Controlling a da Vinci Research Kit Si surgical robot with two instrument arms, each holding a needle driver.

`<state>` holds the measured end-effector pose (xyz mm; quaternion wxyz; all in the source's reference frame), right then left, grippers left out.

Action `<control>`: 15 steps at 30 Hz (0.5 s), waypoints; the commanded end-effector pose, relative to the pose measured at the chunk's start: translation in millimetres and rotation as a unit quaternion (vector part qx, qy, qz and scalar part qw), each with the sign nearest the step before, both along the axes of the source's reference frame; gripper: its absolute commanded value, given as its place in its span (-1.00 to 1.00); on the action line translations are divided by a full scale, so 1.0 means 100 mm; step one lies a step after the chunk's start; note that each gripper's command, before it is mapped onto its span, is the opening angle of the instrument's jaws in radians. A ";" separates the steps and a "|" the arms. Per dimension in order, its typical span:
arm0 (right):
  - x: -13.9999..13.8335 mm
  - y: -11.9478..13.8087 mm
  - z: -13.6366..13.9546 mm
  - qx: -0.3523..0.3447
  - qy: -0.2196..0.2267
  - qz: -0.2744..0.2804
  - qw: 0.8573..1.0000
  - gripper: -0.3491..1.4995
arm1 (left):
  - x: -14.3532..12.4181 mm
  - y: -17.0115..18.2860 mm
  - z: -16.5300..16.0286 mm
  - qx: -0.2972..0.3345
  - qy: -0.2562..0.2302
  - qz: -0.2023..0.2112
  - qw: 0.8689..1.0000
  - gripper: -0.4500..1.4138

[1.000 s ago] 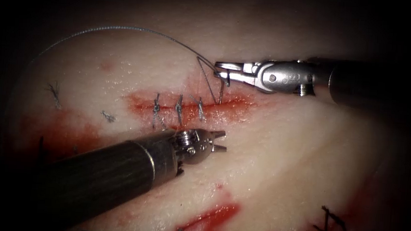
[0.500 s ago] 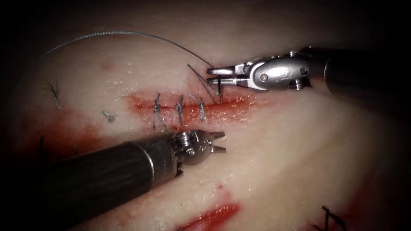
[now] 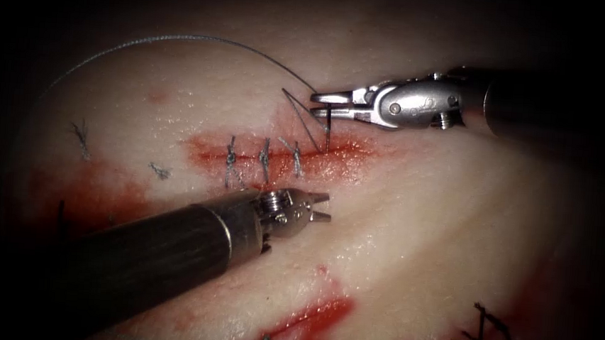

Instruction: Wound Closure

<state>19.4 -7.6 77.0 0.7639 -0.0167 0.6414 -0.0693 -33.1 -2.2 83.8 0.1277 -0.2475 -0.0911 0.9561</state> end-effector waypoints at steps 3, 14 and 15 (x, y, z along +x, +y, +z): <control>0.009 0.007 0.003 0.008 0.001 0.001 1.000 -1.00 | -0.006 0.005 0.005 0.000 0.001 -0.001 1.000 -0.06; 0.009 0.010 0.000 0.044 0.001 0.002 0.999 -1.00 | -0.002 0.008 0.018 0.004 0.001 -0.001 1.000 -0.06; 0.009 0.010 0.000 0.047 0.002 0.001 0.999 -1.00 | -0.001 0.008 0.019 0.005 0.001 -0.003 1.000 -0.06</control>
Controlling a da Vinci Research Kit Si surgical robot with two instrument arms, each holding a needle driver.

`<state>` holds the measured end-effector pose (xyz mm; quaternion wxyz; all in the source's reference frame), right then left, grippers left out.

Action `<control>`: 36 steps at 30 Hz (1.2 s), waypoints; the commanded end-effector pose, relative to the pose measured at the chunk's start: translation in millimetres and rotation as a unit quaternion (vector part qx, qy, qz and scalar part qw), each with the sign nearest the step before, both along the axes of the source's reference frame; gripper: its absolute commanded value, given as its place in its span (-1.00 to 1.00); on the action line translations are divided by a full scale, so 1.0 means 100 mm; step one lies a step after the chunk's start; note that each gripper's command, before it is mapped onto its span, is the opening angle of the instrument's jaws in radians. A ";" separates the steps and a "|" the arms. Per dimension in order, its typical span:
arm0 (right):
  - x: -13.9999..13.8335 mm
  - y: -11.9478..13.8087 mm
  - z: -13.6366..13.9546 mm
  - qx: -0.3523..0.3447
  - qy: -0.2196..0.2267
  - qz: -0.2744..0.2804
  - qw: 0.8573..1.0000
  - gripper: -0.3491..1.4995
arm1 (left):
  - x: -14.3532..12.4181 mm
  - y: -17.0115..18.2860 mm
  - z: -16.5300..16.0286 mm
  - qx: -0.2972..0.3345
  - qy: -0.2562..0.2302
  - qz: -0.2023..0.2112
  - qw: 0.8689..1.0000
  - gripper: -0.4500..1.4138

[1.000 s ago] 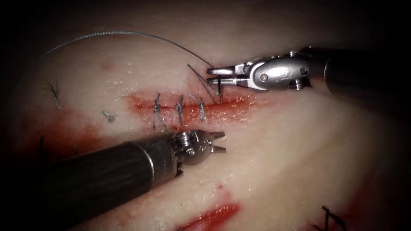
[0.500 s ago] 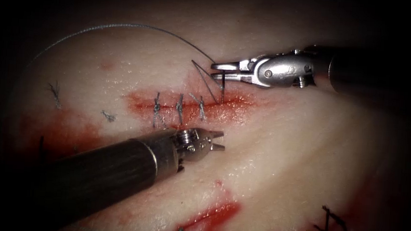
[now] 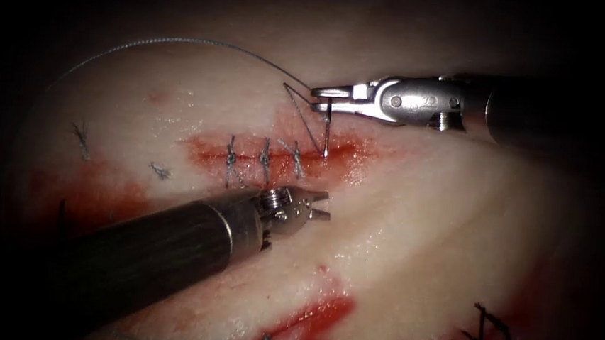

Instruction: Wound Closure

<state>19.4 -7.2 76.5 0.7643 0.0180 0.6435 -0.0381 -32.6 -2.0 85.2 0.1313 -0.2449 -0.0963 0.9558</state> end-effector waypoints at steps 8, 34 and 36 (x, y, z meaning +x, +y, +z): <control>0.009 0.006 0.005 0.021 -0.001 -0.023 1.000 -1.00 | 0.003 0.008 0.010 0.001 -0.001 0.004 1.000 -0.06; 0.014 0.009 0.004 0.267 0.019 -0.083 0.960 -1.00 | 0.020 0.008 0.009 0.003 -0.003 0.011 1.000 -0.06; 0.014 0.010 0.005 0.291 0.032 -0.075 0.953 -1.00 | 0.020 0.008 0.009 0.003 -0.003 0.011 1.000 -0.06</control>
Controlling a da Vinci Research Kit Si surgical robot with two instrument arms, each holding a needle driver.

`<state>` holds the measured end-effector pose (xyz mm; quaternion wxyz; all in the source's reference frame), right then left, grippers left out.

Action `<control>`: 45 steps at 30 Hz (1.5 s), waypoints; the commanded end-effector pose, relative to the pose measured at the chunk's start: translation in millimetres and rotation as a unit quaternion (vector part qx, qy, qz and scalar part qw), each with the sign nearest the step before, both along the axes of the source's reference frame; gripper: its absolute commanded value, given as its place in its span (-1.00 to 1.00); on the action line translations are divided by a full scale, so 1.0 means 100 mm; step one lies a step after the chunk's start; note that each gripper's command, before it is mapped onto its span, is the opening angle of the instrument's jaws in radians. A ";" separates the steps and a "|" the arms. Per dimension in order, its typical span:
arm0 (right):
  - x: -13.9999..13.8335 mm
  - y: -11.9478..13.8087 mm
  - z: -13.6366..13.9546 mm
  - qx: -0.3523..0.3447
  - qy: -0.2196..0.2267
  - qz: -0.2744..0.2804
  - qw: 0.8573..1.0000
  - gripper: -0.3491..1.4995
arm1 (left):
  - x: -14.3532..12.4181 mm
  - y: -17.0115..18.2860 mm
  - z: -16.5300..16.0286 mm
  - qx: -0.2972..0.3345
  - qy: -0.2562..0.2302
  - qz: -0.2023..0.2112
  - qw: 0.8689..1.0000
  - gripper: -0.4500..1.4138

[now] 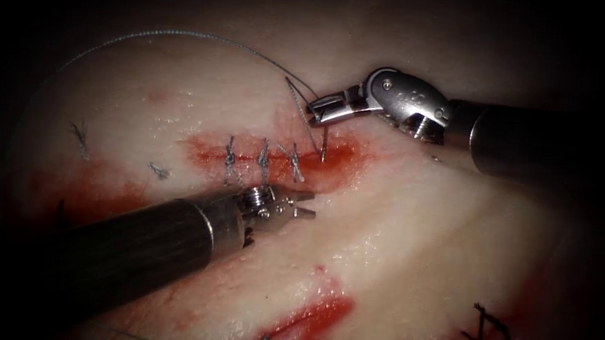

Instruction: Wound Closure

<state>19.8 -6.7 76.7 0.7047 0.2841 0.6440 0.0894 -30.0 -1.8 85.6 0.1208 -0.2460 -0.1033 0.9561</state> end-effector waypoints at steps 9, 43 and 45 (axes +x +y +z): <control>0.011 -0.002 0.012 0.102 0.028 0.057 0.993 -1.00 | -0.006 0.005 0.004 -0.001 0.000 -0.001 1.000 -0.06; -0.057 -0.027 0.001 0.253 0.014 0.162 0.954 0.80 | 0.008 0.008 -0.020 -0.176 -0.121 0.112 0.971 0.17; -0.073 -0.021 0.001 0.254 0.020 0.174 0.951 0.80 | 0.006 0.011 -0.021 -0.198 -0.133 0.113 0.964 0.17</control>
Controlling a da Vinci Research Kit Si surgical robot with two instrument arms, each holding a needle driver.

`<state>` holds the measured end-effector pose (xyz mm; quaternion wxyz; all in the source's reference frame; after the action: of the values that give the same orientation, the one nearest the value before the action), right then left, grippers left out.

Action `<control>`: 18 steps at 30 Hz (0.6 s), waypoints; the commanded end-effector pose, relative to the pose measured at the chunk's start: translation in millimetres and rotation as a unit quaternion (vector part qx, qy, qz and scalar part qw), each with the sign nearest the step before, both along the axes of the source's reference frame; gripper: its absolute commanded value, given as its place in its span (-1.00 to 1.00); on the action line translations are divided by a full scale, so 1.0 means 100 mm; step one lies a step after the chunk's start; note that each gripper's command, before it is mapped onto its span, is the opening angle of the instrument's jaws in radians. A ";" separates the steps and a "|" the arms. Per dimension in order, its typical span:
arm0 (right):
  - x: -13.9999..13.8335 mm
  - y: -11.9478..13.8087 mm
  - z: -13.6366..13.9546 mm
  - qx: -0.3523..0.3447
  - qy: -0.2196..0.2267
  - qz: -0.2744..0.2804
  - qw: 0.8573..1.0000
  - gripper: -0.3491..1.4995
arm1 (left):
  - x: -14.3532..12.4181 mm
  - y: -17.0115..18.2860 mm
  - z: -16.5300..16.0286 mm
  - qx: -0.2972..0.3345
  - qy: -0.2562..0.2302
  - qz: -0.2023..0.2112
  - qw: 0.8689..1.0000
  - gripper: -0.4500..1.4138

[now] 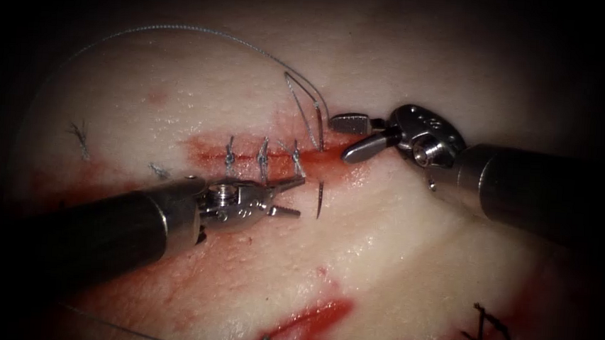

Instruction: Wound Closure

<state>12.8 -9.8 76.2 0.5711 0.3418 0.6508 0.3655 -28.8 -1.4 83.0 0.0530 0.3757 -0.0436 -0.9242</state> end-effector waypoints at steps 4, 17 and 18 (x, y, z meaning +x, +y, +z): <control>-0.037 0.018 0.005 0.000 -0.004 0.022 1.000 0.76 | -0.013 0.011 0.005 -0.031 -0.034 0.008 0.999 0.19; -0.048 0.019 0.008 -0.001 -0.012 0.050 0.999 0.71 | -0.024 0.009 0.009 -0.055 -0.084 0.041 0.994 0.14; -0.047 0.019 0.008 -0.002 -0.012 0.051 0.999 0.71 | -0.026 0.009 0.010 -0.055 -0.085 0.042 0.994 0.14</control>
<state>7.2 -8.5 76.5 0.5608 0.3029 0.6597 0.3982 -31.0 -1.1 83.7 0.1104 0.4525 -0.0820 -0.8811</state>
